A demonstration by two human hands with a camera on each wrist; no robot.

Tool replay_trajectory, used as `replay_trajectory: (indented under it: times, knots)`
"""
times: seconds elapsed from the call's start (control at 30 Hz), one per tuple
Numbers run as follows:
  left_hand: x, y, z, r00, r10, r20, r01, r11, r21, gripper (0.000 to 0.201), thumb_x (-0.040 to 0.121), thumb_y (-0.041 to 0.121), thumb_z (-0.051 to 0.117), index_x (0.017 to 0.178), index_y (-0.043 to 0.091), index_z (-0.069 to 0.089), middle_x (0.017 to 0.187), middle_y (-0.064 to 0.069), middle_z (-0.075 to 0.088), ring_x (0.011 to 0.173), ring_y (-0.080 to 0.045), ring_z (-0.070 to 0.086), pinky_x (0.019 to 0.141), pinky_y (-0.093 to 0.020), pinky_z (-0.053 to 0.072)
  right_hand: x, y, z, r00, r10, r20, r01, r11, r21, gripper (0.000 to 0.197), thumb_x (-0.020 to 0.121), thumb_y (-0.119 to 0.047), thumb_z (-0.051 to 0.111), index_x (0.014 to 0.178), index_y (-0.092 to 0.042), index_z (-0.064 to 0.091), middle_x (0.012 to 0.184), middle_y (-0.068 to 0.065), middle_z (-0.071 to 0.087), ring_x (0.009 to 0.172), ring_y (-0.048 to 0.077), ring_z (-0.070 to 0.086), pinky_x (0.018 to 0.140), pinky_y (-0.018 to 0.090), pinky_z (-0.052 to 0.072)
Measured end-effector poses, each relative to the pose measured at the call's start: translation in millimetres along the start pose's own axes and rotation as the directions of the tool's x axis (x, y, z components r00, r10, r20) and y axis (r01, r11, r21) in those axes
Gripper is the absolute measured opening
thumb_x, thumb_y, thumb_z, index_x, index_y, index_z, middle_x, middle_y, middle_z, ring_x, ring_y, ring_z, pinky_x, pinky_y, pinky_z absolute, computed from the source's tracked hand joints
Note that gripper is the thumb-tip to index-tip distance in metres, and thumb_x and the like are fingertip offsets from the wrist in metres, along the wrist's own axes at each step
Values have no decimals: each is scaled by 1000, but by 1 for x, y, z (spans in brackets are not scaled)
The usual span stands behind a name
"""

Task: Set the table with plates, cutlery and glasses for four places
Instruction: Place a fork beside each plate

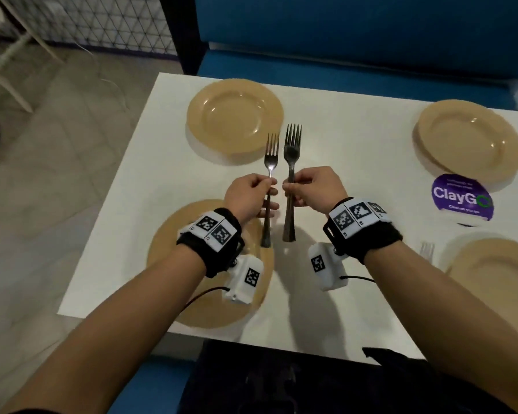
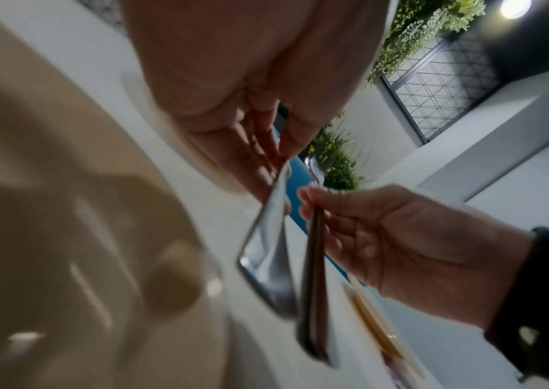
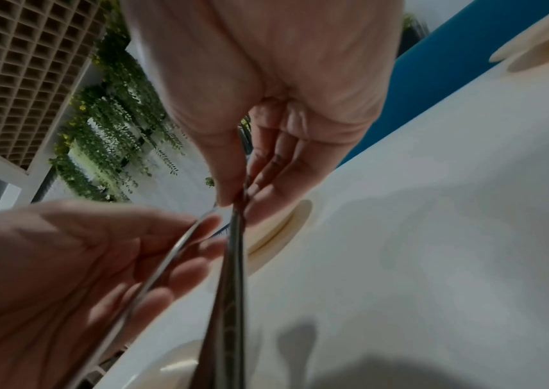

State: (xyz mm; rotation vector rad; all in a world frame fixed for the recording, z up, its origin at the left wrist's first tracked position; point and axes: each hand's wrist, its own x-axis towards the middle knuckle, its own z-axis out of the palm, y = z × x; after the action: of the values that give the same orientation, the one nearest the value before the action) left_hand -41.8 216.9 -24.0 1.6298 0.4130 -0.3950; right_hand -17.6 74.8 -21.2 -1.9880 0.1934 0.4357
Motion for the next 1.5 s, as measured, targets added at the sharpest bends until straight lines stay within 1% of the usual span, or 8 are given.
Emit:
replay_trajectory:
  times: [0.2,0.43,0.67,0.87,1.03,1.3,1.37,1.5]
  knots:
    - [0,-15,-126,996,-42,-84,52,992,117,11,90,8,60,100,8,64,77,-5,62,62,-17,62,63,-29,60,5,-29,76,999,49,7,-49,997,53,6,83,-7,68,79,-10,67,69,5,65,64,16,64,56,18,56]
    - [-2,-47,-193,981,-45,-189,97,955,279,12,86,10,66,98,9,68,76,-4,61,71,-20,62,67,-33,58,7,-38,115,996,85,1,-85,994,63,9,82,-8,69,76,-14,67,72,6,65,72,21,67,61,22,56]
    - [-15,-69,-207,985,-67,-158,131,888,440,9,86,12,66,95,12,67,72,-1,64,66,-16,66,70,-34,60,4,-42,128,997,83,-3,-83,996,40,2,83,-9,69,85,-11,68,73,6,66,63,14,64,55,17,53]
    - [-28,-84,-210,992,-52,-118,111,807,581,16,80,14,72,93,12,63,66,3,59,69,-24,68,75,-34,59,2,-43,134,997,78,-3,-78,997,30,6,83,-11,69,79,-14,68,76,10,67,70,22,66,68,27,58]
    - [-33,-86,-211,991,-38,-126,104,819,565,16,75,12,75,86,13,63,73,-4,66,75,-23,70,79,-37,58,0,-44,140,997,82,-2,-82,996,32,13,82,-10,69,72,-18,65,79,12,68,70,22,65,65,24,56]
    - [-36,-89,-209,986,-28,-165,108,858,501,16,74,15,74,86,17,64,78,-5,70,78,-21,70,85,-34,56,-12,-42,154,997,83,-3,-83,996,-25,3,84,-11,69,86,-10,69,82,11,69,75,21,67,70,25,58]
    - [-38,-90,-211,986,-32,-166,112,858,501,17,73,14,75,87,17,64,80,-5,70,77,-19,69,83,-30,55,-15,-41,156,997,74,-2,-74,996,-55,5,84,-11,69,88,-9,69,82,11,69,74,20,67,69,24,58]
    - [-45,-95,-216,983,-45,-176,128,861,493,19,76,13,74,93,14,64,73,2,65,63,-8,62,61,-12,44,-20,-41,161,998,59,9,-58,994,-88,2,83,-13,69,85,-15,69,81,8,69,72,19,67,70,25,59]
